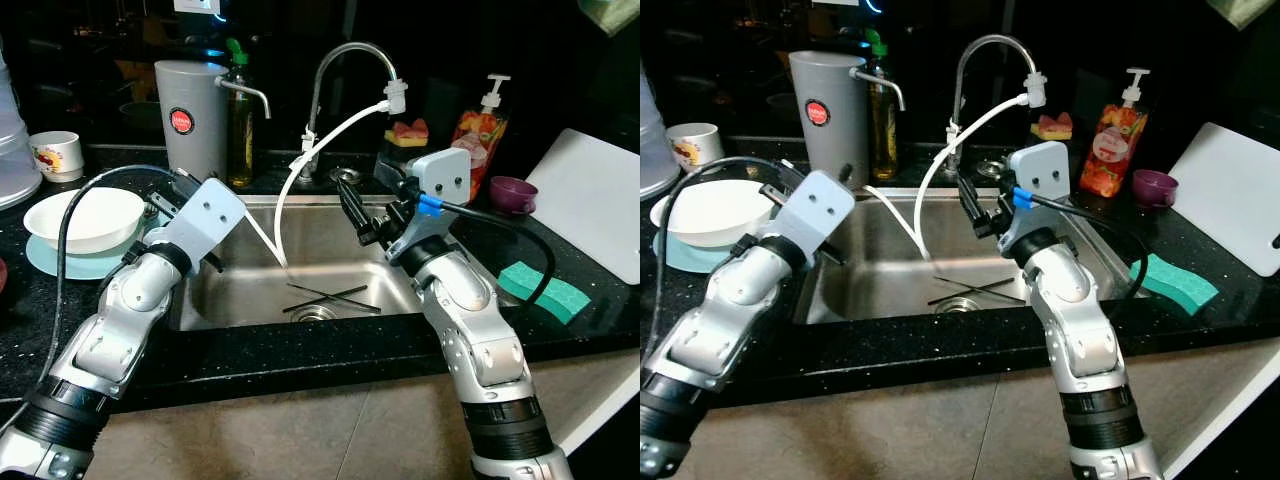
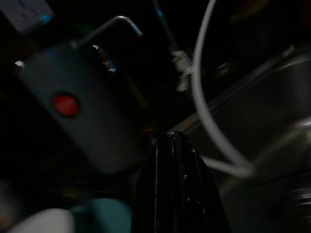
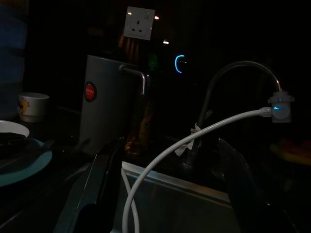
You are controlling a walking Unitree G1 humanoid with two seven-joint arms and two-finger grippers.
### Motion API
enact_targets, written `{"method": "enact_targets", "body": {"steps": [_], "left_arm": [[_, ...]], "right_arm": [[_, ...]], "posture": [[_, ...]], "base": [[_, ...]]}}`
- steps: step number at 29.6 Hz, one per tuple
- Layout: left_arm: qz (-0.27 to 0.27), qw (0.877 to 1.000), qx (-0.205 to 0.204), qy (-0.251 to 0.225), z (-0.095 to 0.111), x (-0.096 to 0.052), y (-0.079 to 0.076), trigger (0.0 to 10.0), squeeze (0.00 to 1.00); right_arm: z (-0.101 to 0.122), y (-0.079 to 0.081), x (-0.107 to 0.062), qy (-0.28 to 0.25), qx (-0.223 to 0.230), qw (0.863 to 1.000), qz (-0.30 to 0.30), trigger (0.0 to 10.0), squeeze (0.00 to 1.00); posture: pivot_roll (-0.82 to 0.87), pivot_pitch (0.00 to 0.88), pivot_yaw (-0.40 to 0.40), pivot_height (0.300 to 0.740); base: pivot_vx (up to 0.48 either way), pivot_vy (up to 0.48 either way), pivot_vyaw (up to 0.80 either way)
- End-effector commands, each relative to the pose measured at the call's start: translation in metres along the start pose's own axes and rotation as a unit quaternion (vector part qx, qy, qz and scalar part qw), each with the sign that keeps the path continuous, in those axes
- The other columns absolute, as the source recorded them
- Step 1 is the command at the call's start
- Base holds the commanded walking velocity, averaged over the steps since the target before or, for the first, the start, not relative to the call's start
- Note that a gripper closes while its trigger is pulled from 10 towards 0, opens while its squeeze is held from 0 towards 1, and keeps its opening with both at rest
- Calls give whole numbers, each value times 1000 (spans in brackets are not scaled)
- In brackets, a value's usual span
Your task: Kitchen organization
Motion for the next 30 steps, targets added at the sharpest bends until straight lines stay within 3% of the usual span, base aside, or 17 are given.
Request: {"method": "enact_targets", "body": {"steps": [1,3,7,9,10,11,15,16,17,18,22,28,30], "left_arm": [[-14,999,-35,-4,2,-2,-3,10000,0],[-40,992,-119,-8,5,-1,-10,10000,0],[-61,985,-161,6,1,1,-17,10000,0],[-66,978,-194,46,-13,1,-22,10000,8],[-68,975,-203,56,-17,1,-24,10000,957],[-69,972,-216,66,-20,0,-26,10000,1000],[-47,976,-189,97,-32,-1,-23,10000,1000],[-30,980,-167,104,-35,0,-18,10000,765],[-30,980,-167,104,-35,0,-18,10000,765],[-19,981,-158,111,-36,0,-14,10000,0],[-10,981,-156,118,-38,0,-10,10000,0],[69,964,-172,192,-65,-3,21,10000,0],[86,961,-138,225,-79,-8,30,10000,0]], "right_arm": [[6,1,0,-7,-5,1000,4,10000,0],[6,1,0,-7,-6,1000,4,10000,0],[6,1,0,-7,-6,1000,3,10000,0],[6,1,0,-7,-6,1000,2,10000,0],[5,0,0,-7,-6,1000,1,10000,0],[5,0,-1,-6,-6,1000,1,10000,0],[5,-1,-1,-5,-6,1000,-1,10000,0],[5,-1,-1,-5,-5,1000,0,10000,0],[5,-1,-1,-5,-5,1000,0,10000,0],[5,0,-1,-6,-4,1000,1,10000,0],[5,1,0,-6,-3,1000,1,10000,0],[5,3,0,-7,-1,1000,3,10000,0],[5,3,-1,-7,0,1000,4,10000,0]], "posture": [[43,62,-110,740],[42,64,-109,740],[38,65,-106,740],[38,65,-106,740],[38,65,-106,740],[38,65,-106,740],[38,65,-106,740],[38,65,-106,740],[38,65,-106,740],[42,67,-107,740],[42,68,-107,740],[42,74,-102,740],[43,74,-101,740]], "base": [[0,0,0],[0,0,0],[0,0,0],[0,0,0],[0,0,0],[0,0,0],[0,0,0],[0,0,0],[0,0,0],[0,0,0],[0,0,0],[0,0,0],[0,0,0]]}}
Point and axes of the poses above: a point about 5 cm out from each wrist's last joint towards the gripper, its own x axis pointing out of the wrist towards the gripper, its own z axis along the axis of the wrist's last joint, y = z × x, the point moved 5 cm from there along x, pointing out of the wrist towards the gripper, and after that the axes turned 12 degrees about x, right-handed, at the moved point
